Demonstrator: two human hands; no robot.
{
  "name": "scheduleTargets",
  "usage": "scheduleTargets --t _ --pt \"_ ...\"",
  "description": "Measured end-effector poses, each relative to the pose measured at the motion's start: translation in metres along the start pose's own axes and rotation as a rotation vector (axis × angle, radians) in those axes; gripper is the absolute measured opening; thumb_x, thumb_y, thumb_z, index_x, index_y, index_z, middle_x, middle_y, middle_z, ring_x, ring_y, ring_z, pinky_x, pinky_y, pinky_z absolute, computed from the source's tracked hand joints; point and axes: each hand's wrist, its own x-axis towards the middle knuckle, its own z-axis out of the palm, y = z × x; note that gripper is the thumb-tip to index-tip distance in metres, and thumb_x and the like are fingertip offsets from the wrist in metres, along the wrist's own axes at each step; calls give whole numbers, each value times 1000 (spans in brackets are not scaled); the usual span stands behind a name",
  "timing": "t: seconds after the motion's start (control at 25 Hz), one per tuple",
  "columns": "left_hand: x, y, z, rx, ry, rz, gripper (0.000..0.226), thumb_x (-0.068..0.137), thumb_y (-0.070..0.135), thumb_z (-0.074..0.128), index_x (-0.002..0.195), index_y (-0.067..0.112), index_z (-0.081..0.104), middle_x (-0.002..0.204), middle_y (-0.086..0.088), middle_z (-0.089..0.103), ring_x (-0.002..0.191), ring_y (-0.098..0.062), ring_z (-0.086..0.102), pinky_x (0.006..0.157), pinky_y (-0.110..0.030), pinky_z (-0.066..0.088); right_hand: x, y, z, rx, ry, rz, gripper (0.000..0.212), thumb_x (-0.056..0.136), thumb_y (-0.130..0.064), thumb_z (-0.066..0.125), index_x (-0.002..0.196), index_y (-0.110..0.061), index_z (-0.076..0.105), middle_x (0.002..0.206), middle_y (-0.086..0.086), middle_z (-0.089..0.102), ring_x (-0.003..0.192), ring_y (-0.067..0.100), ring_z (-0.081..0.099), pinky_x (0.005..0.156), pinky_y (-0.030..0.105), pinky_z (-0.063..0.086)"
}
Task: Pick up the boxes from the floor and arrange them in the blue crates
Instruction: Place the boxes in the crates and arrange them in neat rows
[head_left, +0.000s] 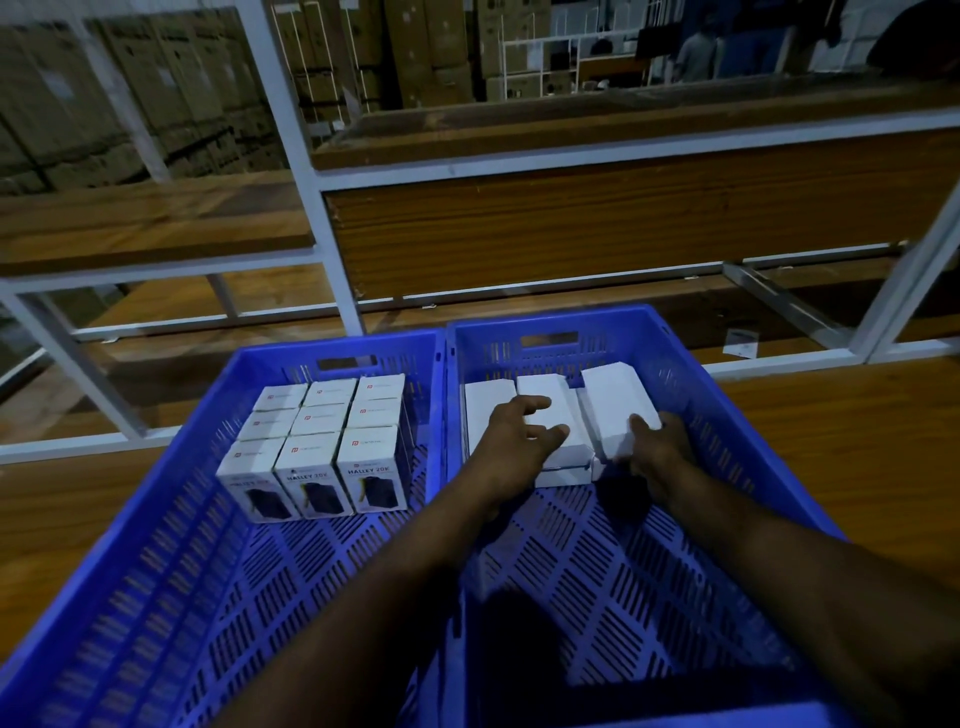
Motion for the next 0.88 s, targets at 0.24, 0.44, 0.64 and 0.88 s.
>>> scheduleTargets --t 0.24,0.44,0.64,0.88 --pt "3 -2 0 36 19 -8 48 97 31 65 141 23 47 141 -8 47 113 -20 58 67 -15 46 8 1 3 -123 -135 3 43 99 -15 41 142 -17 50 142 13 50 120 38 54 92 41 49" --pt "12 -10 -1 335 84 39 64 94 35 67 148 14 38 151 -10 35 136 -22 45 110 -39 43 -9 -17 -9 -489 -206 -96 45 102 -23 40 147 -21 41 142 19 47 120 43 53 93 51 51" --pt "23 -21 4 789 -84 -151 59 91 47 66 130 4 54 135 -16 54 120 -31 57 97 -38 50 -34 -27 -8 -822 56 -477 43 96 -32 54 133 -11 46 134 18 43 117 40 51 87 49 49" --pt "26 -20 12 1158 -341 -239 58 95 38 65 139 2 50 141 -17 53 128 -32 54 100 -38 47 -39 -21 3 -1064 -540 -501 25 93 -15 51 96 -13 76 112 8 71 97 26 65 82 36 56"
